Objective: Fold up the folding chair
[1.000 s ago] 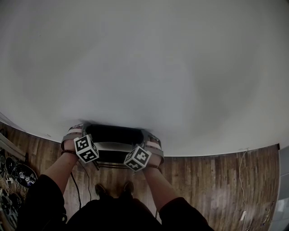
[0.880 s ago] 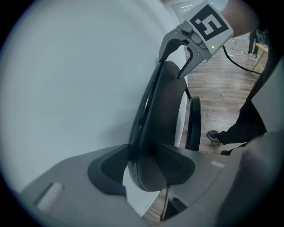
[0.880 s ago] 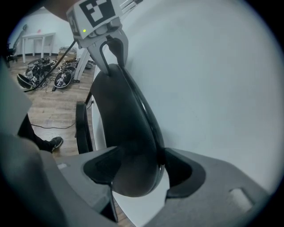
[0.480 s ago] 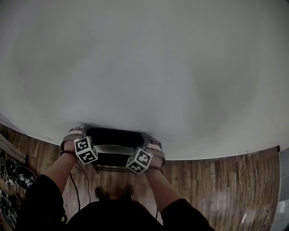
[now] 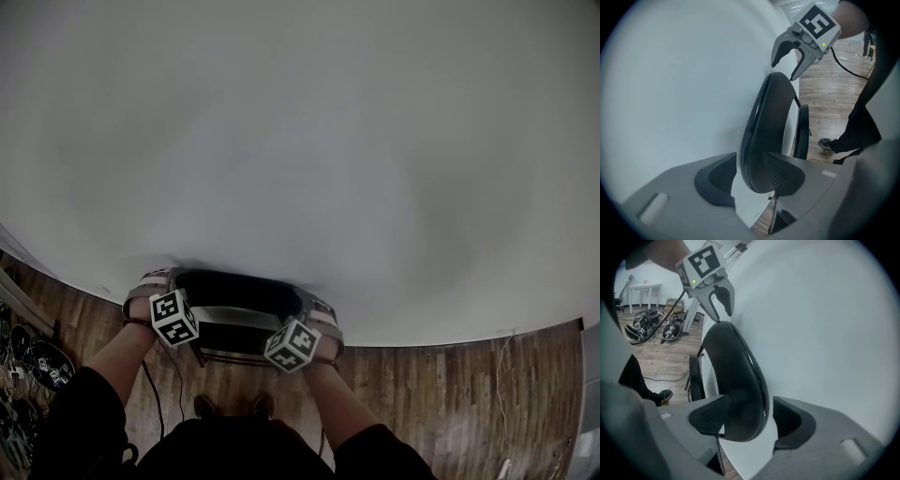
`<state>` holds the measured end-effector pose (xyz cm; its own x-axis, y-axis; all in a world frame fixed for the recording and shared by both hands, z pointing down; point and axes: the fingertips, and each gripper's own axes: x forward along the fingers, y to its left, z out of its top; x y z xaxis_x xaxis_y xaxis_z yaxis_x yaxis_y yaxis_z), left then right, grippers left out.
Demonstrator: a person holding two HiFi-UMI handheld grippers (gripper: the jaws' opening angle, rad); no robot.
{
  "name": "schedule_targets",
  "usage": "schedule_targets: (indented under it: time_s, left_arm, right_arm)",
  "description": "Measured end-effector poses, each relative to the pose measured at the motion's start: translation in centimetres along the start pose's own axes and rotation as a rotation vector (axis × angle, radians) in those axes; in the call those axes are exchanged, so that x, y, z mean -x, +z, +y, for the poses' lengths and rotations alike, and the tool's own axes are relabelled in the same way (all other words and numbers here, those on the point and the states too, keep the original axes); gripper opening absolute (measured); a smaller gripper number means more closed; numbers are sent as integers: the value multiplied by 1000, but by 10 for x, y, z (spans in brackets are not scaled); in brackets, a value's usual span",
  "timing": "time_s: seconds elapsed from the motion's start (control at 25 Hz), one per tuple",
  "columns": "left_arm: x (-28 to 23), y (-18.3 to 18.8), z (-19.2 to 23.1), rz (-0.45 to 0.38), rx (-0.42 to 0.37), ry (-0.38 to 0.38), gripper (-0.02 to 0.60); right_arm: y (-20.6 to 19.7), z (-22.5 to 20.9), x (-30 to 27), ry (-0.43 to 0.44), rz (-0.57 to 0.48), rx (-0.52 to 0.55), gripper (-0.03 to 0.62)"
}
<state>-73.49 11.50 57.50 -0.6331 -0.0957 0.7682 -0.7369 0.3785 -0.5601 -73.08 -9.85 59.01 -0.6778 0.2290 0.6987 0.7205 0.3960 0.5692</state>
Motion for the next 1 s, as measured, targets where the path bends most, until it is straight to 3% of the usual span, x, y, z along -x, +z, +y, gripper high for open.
schedule_targets:
  time_s: [0.24,0.44,0.8,1.0]
  left_arm:
    - [26,-3,-11,7,80,29,180]
    - [56,-4,-27,-43,221,33,176]
    - [115,-29,-80,-156,350,30,169]
    - [148,-53,-124,-262,467,-19,163]
  right_arm:
    - [4,2,14,17,-91,-63,293]
    - [9,20,29,76,-159,-154,293]
    - [-4,85,76,142,-150,-240,293]
    - [3,128,114,131,-142,-311,293]
